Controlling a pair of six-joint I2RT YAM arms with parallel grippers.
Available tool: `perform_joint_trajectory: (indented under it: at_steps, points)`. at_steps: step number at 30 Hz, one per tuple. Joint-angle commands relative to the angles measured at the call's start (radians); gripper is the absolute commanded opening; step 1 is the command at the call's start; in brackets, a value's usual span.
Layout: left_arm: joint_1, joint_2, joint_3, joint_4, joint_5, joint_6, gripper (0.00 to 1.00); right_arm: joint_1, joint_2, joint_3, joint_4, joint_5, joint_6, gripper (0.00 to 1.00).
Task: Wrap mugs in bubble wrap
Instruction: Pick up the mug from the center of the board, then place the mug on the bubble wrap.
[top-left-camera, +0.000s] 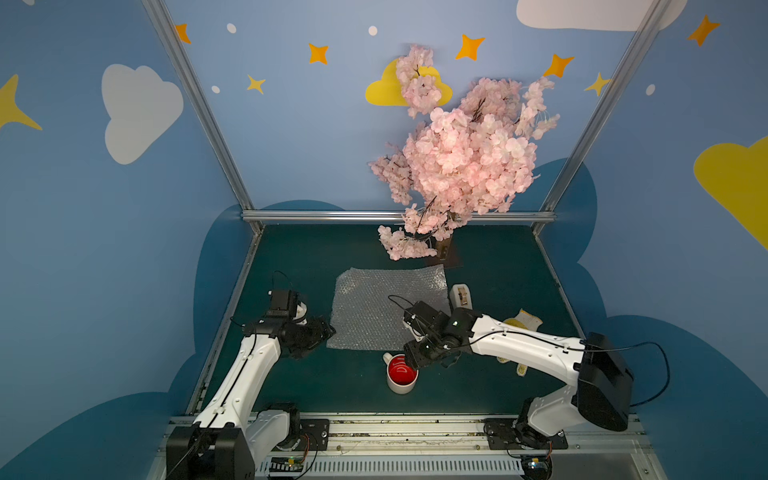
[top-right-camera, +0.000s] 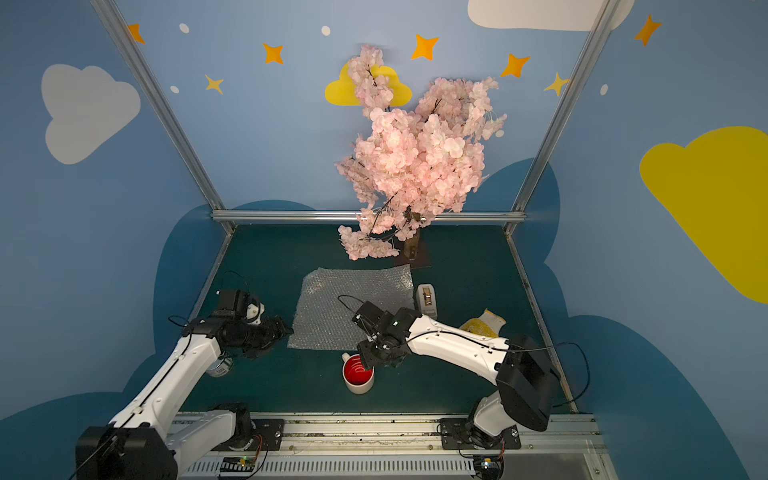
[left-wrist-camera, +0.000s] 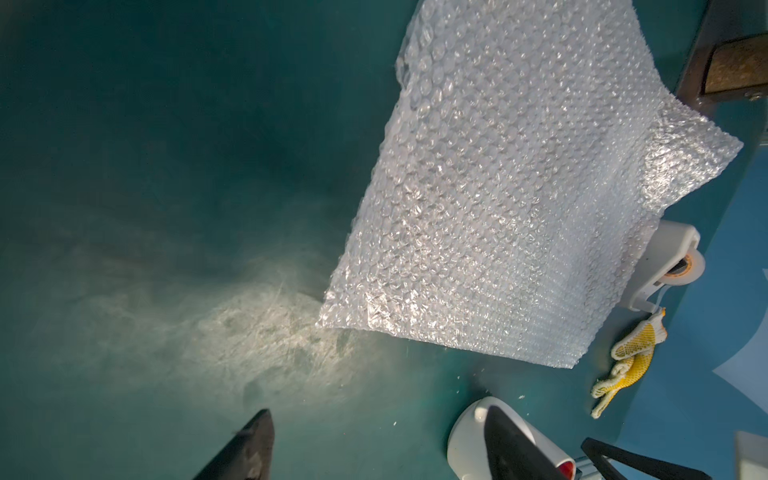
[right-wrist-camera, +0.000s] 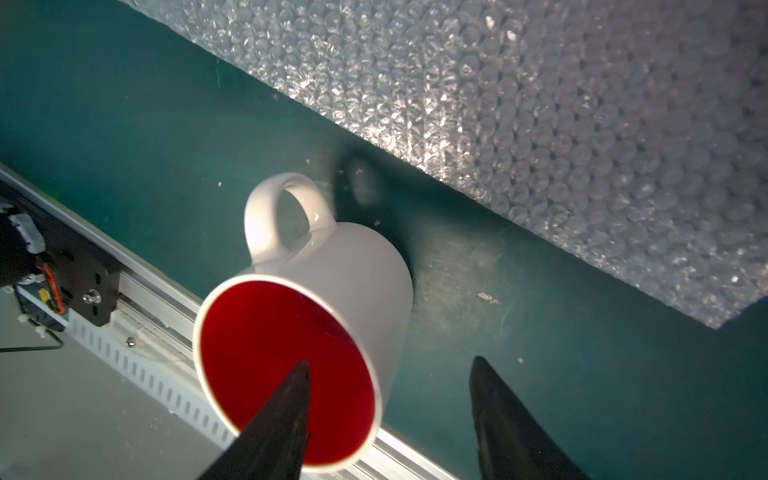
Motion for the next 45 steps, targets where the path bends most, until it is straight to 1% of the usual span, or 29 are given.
perform_joint_trajectory:
  at_steps: [1, 4, 7, 8, 11, 12, 13, 18, 22, 27, 30, 33, 36, 37, 38, 42, 45]
  points:
    - [-0.025, -0.007, -0.044, 0.071, -0.02, -0.094, 0.76, 0.019, 0.044, 0.046, -0.022, 0.033, 0.025, 0.51]
    - [-0.054, -0.011, -0.085, 0.108, -0.043, -0.144, 0.75, 0.033, 0.088, 0.069, -0.038, 0.049, 0.027, 0.43]
    - [-0.077, -0.017, -0.105, 0.117, -0.069, -0.168, 0.76, 0.041, 0.118, 0.096, -0.062, 0.064, 0.031, 0.32]
    - [-0.083, -0.017, -0.114, 0.122, -0.106, -0.175, 0.76, 0.043, 0.121, 0.108, -0.074, 0.074, 0.031, 0.27]
    - [-0.089, -0.001, -0.138, 0.154, -0.115, -0.186, 0.76, 0.042, 0.125, 0.138, -0.108, 0.104, 0.03, 0.1]
    - [-0.089, 0.009, -0.138, 0.16, -0.116, -0.189, 0.76, 0.042, 0.126, 0.156, -0.124, 0.112, 0.023, 0.03]
    - [-0.088, 0.017, -0.138, 0.165, -0.116, -0.194, 0.76, 0.04, 0.129, 0.172, -0.143, 0.122, 0.017, 0.0]
    - [-0.09, 0.071, -0.13, 0.225, -0.11, -0.204, 0.75, 0.019, 0.153, 0.312, -0.259, 0.184, -0.031, 0.0]
    - [-0.09, 0.15, -0.101, 0.26, -0.084, -0.207, 0.71, -0.044, 0.217, 0.471, -0.321, 0.202, -0.114, 0.0]
    - [-0.093, 0.206, -0.092, 0.3, -0.058, -0.226, 0.65, -0.135, 0.379, 0.713, -0.378, 0.193, -0.215, 0.0]
    - [-0.099, 0.224, -0.09, 0.319, -0.054, -0.237, 0.63, -0.171, 0.495, 0.857, -0.414, 0.193, -0.255, 0.0]
    - [-0.113, 0.228, -0.09, 0.327, -0.07, -0.247, 0.57, -0.196, 0.582, 0.94, -0.41, 0.165, -0.274, 0.0]
    - [-0.121, 0.24, -0.089, 0.333, -0.07, -0.248, 0.55, -0.214, 0.65, 1.002, -0.417, 0.154, -0.281, 0.0]
    - [-0.122, 0.246, -0.09, 0.334, -0.071, -0.247, 0.55, -0.217, 0.663, 1.012, -0.416, 0.146, -0.284, 0.0]
    - [-0.122, 0.252, -0.092, 0.336, -0.102, -0.247, 0.54, -0.221, 0.675, 1.025, -0.419, 0.138, -0.285, 0.0]
    - [-0.124, 0.265, -0.104, 0.351, -0.119, -0.248, 0.51, -0.229, 0.709, 1.043, -0.42, 0.139, -0.282, 0.0]
    - [-0.124, 0.277, -0.109, 0.366, -0.121, -0.249, 0.47, -0.23, 0.737, 1.059, -0.436, 0.177, -0.277, 0.0]
